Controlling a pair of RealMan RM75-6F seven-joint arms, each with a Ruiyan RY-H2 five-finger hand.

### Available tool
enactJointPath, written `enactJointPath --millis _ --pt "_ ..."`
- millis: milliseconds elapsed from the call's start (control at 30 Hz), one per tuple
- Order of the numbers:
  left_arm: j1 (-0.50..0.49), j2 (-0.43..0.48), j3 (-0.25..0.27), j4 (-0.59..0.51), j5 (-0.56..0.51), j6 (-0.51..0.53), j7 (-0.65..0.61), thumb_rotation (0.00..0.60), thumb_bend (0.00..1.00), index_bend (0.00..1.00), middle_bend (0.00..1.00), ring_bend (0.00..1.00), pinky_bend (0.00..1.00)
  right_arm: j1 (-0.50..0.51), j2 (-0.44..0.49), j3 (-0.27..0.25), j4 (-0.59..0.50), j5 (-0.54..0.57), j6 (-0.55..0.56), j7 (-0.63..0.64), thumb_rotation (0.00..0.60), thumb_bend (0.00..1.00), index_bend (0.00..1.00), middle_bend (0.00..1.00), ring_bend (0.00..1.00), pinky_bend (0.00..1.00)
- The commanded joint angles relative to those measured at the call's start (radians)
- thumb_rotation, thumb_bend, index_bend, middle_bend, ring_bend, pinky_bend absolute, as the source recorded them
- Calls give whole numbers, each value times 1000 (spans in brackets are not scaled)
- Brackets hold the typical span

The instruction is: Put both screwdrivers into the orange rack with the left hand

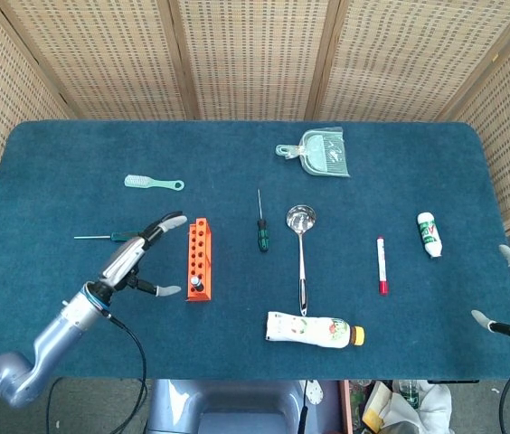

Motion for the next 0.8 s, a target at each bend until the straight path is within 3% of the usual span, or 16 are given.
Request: enactJointPath --millis 33,133,267,600,800 --pt "8 74 -53 63 -191 -63 348 600 0 90 0 0 0 0 -1 1 0 1 1 -5 600 0 0 0 0 0" --pt "-2 47 -70 160 -305 -114 498 600 0 125 0 0 0 2 -5 0 0 2 0 -18 600 0 0 0 0 0" --pt "-23 -4 -86 285 -402 -197 564 600 0 168 0 0 0 9 -15 1 4 15 -16 -40 600 0 0 0 0 0" --pt "-49 -102 -88 456 -444 -322 565 600 0 366 0 0 0 14 -28 9 11 41 -23 -71 600 0 0 0 0 0" --pt "-63 -156 -88 526 -445 -365 567 600 5 379 0 0 0 15 -29 12 12 51 -27 -80 600 0 0 0 0 0"
